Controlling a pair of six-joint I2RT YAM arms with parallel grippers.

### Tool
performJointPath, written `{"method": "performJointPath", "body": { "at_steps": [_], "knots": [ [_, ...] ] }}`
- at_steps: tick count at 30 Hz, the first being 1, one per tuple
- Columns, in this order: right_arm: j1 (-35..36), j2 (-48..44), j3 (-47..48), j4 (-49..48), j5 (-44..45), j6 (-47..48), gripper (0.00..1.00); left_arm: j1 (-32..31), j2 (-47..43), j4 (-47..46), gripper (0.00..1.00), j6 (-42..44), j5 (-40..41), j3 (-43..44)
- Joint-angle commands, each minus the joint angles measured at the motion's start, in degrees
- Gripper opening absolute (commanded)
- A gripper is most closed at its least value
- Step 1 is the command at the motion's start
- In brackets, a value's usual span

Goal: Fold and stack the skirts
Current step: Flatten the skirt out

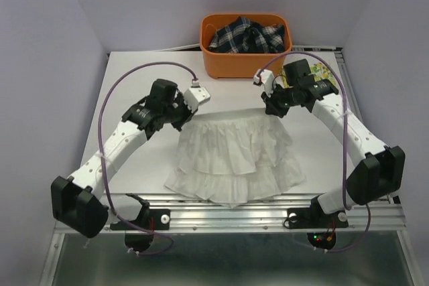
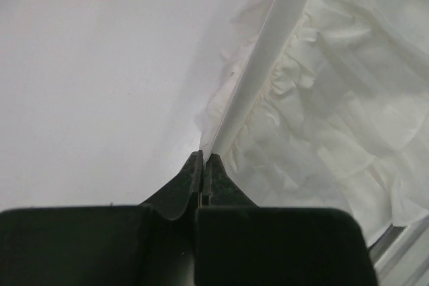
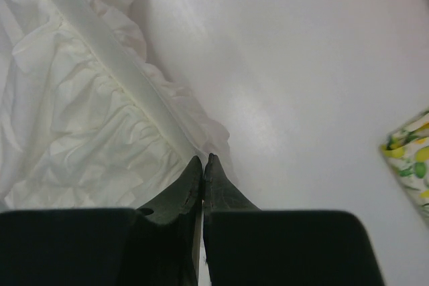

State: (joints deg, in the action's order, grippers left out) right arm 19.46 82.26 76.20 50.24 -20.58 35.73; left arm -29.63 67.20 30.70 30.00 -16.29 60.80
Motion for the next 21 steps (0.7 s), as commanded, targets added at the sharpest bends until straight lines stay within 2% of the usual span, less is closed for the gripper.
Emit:
{"method": "performJointPath", "body": {
  "at_steps": [1,5,9,12,14,15,16,18,19,20,21],
  "knots": [
    [-2.8,5.9,11.1,-11.5,11.9,0.8,0.01,7.6,8.0,-9.4,0.00,-0.1,8.9,11.5],
    [-2.9,10.5,18.4,-21.6,15.9,0.6,0.01,12.0,15.5,-13.3,0.00,2.8,10.0,22.8],
    [-2.9,9.8,16.9,-32.4,15.6,3.6,0.01,12.8,14.0,-23.4,0.00,8.7,9.9,22.8],
    [-2.9,6.2,8.7,-42.5,12.4,7.8,0.01,12.8,9.6,-30.2,0.00,12.5,9.0,13.9],
    [-2.9,2.1,2.2,-45.6,10.1,10.5,0.01,12.6,6.7,-33.5,0.00,15.5,7.1,8.1],
    [-2.9,0.7,-5.6,-47.4,9.2,12.4,0.01,12.2,3.8,-37.0,0.00,19.2,6.9,4.3],
    [-2.2,-0.5,-9.9,-51.2,7.6,16.7,0.01,11.9,2.4,-39.0,0.00,21.1,7.2,-3.4],
    [-1.4,-3.3,-19.0,-56.5,6.6,21.5,0.01,9.3,0.4,-42.6,0.00,25.4,9.1,-10.9],
    [-0.3,-3.8,-28.2,-62.3,5.9,26.9,0.01,8.4,-0.9,-47.2,0.00,29.0,10.0,-18.3],
    [0.5,-4.0,-32.7,-65.7,5.8,29.6,0.01,6.1,-1.3,-49.9,0.00,30.8,12.3,-21.6],
    [1.3,-3.8,-37.0,-73.3,5.9,33.5,0.01,4.9,-1.5,-54.3,0.00,32.2,13.4,-27.0]
  ]
}}
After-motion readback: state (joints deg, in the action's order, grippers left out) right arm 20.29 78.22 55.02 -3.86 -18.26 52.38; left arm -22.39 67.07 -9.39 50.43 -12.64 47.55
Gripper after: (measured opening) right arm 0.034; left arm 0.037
